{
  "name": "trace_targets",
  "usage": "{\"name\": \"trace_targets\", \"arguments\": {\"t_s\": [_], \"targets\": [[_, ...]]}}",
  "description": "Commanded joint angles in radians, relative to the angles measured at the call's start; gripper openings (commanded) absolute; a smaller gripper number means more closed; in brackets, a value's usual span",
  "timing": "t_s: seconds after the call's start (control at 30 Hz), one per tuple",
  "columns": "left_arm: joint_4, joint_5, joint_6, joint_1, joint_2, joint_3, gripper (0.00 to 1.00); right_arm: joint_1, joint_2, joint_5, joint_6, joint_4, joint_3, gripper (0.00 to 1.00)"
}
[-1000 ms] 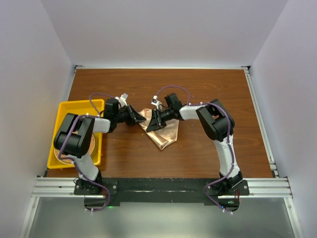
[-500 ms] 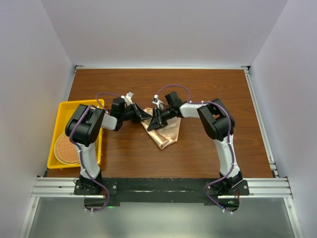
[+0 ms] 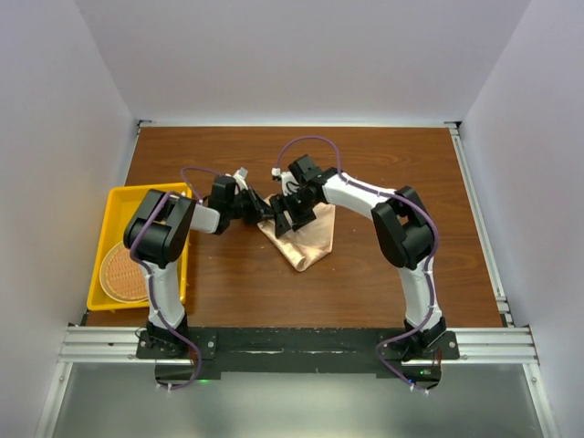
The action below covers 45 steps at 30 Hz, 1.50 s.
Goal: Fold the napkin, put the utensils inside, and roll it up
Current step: Roll the napkin with the utensil
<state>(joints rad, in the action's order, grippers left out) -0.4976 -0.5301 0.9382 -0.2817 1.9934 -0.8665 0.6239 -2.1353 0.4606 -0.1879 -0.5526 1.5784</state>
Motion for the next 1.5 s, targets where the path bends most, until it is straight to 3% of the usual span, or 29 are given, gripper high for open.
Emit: {"name": "trace_targets", "arguments": {"t_s": [0.0,0.23,0.33,0.5,0.77,0.97,1.1,1.47], "targets": [[0.168,0.144,-0.099,0.006,0.068,0.011,0.0,0.081,0.061,-0.357,0.139,-0.159,0.038,0.74],[0.174,0.13,-0.096,0.006,0.074,0.004,0.0,0.238,0.126,-0.675,0.176,-0.141,0.088,0.8],[0.179,0.127,-0.098,0.006,0.076,0.003,0.0,0.278,0.111,-0.712,0.182,-0.139,0.115,0.8],[0.191,0.121,-0.095,0.006,0.082,-0.008,0.0,0.287,0.02,-0.709,0.16,-0.168,0.195,0.71],[0.215,0.105,-0.101,0.007,0.093,-0.032,0.0,0.295,-0.018,-0.656,0.134,-0.103,0.161,0.54],[0.211,0.104,-0.095,0.009,0.1,-0.037,0.0,0.303,-0.008,-0.675,0.117,-0.084,0.121,0.57],[0.215,0.096,-0.095,0.009,0.108,-0.045,0.0,0.313,0.011,-0.706,0.133,-0.092,0.14,0.64],[0.225,0.084,-0.099,0.01,0.116,-0.058,0.0,0.338,-0.029,-0.682,0.142,-0.136,0.21,0.65]]}}
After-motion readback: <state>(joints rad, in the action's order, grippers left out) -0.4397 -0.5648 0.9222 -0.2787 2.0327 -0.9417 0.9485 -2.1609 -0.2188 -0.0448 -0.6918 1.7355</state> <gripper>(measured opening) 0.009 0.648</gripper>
